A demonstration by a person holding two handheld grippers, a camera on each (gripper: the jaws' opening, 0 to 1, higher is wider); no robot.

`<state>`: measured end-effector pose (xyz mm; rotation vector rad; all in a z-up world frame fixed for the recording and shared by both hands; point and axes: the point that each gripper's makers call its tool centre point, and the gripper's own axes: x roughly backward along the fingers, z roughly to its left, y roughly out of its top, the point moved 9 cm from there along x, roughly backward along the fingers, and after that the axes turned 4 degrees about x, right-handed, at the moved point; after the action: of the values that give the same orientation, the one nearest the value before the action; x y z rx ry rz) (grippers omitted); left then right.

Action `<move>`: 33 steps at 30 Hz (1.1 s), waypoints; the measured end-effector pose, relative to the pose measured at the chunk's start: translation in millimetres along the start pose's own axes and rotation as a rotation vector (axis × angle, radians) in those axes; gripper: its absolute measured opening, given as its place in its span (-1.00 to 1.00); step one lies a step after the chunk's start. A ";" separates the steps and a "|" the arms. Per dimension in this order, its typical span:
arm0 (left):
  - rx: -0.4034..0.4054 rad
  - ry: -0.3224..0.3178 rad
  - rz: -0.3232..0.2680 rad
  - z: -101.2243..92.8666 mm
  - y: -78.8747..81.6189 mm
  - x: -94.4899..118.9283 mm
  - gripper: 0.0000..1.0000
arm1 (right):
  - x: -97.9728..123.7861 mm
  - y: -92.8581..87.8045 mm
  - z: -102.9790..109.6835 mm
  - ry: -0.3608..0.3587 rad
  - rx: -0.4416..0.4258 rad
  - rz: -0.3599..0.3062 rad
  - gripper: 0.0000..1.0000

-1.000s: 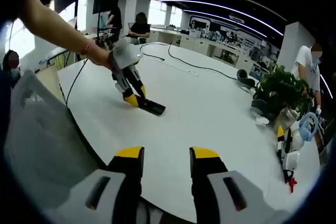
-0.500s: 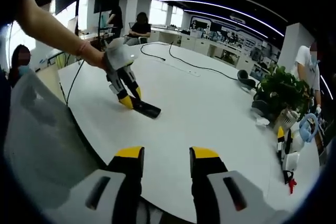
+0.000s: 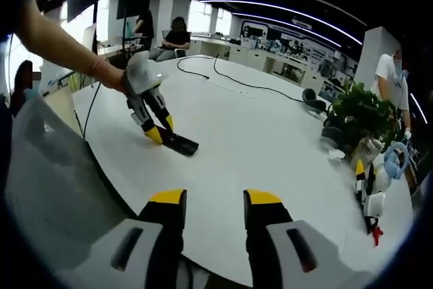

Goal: Press the specified remote control buttons in sequence, fully releasing each button before pressing the next.

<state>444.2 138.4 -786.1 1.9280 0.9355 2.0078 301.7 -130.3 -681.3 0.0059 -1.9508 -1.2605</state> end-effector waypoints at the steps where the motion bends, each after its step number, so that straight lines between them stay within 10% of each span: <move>1: -0.001 0.000 0.002 -0.7 -0.2 0.2 -0.49 | 0.0 0.1 0.1 0.000 0.002 0.000 -0.32; 33: -0.030 -0.021 0.003 -21.7 -6.9 3.6 -0.49 | 0.6 -0.7 0.2 -0.001 0.002 0.004 -0.38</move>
<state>421.2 139.3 -785.9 1.9326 0.8930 1.9879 300.9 -130.8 -681.6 0.0021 -1.9522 -1.2561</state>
